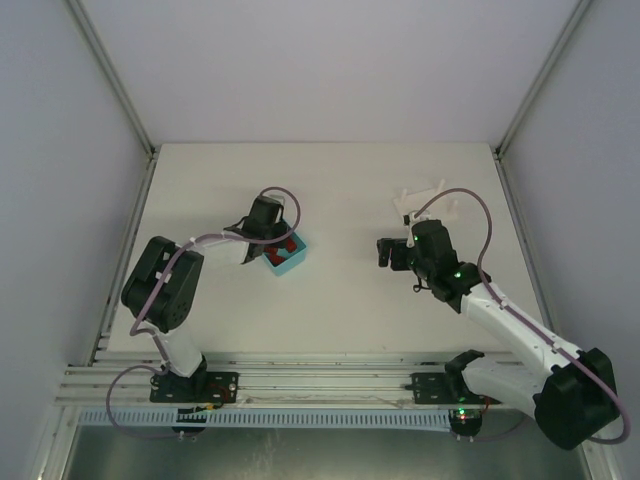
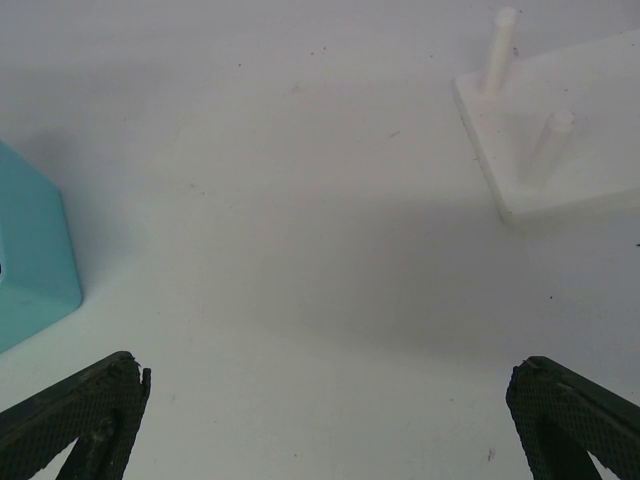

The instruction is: Install the large spring

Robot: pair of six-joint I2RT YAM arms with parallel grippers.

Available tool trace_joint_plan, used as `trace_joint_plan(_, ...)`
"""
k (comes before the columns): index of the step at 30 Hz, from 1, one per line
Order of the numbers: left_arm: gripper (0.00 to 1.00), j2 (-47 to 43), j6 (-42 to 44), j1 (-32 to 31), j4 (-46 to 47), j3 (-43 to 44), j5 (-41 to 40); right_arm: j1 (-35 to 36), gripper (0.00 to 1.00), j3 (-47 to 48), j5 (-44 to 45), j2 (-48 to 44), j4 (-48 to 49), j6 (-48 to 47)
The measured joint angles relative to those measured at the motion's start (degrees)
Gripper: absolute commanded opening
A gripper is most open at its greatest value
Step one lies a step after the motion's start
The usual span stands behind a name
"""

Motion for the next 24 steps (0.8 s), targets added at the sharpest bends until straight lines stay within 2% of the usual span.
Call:
trace_joint_plan(9,0.14,0.4,0.5,-0.7,0.5,0.2,-2.0,0.0,0.99,0.0,0.3,0.0,0.0,0.0)
trace_joint_plan(14,0.08,-1.2,0.6,-1.3,-0.4,0.1,-2.2,0.0,0.99,0.0,0.4,0.0,0.0,0.0)
trace_joint_plan(18,0.07,-6.6,0.2,-1.8,-0.3,-1.3,-2.0,0.0,0.99,0.0,0.3,0.0,0.0,0.1)
trace_joint_plan(19,0.02,-8.3,0.0,-1.9,-0.3,-1.6,-1.9,0.0,0.99,0.0,0.2,0.0,0.0,0.1)
trace_joint_plan(24,0.0,-17.6,-0.9,-2.1,0.5,-3.8,-1.4,0.1,0.99,0.4,-2.1,1.1,0.3,4.3)
